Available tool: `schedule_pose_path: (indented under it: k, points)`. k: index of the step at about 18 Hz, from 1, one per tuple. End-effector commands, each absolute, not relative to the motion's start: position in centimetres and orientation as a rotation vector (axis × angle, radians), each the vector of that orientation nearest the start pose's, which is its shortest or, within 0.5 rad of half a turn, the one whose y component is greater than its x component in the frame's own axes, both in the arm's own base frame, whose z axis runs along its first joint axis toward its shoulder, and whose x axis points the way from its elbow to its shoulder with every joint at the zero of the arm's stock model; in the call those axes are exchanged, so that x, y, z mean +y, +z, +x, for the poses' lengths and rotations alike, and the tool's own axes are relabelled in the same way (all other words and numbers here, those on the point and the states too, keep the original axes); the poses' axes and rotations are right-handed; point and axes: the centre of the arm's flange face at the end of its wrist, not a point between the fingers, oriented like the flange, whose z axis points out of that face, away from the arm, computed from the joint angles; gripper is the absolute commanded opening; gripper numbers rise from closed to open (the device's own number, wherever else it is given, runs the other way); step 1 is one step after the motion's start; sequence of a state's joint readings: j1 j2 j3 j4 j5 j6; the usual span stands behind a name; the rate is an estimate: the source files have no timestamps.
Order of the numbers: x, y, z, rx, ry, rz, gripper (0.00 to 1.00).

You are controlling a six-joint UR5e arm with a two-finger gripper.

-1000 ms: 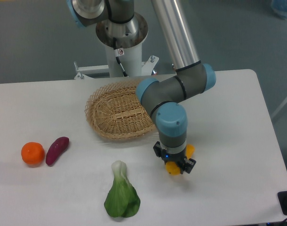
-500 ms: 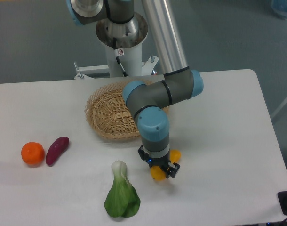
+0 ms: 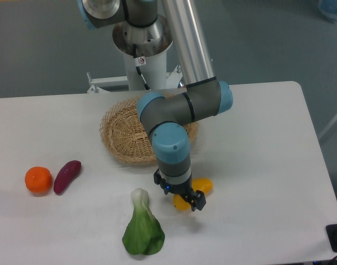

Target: Place the mango on the table

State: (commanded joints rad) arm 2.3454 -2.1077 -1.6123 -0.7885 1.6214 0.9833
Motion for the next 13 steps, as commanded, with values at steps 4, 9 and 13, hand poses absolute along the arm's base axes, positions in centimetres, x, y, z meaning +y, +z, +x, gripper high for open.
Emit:
schedule_pose_path:
  k: [4,9,13]
  points:
    - [54.8,25.4,-40.0,0.259,0.335,-3.016,1.00]
    - [51.6,28.1,-42.8,0.297,0.347,-3.015,1.00]
    - [49.7,28.8,-44.7,0.257,0.347,-3.024,1.00]
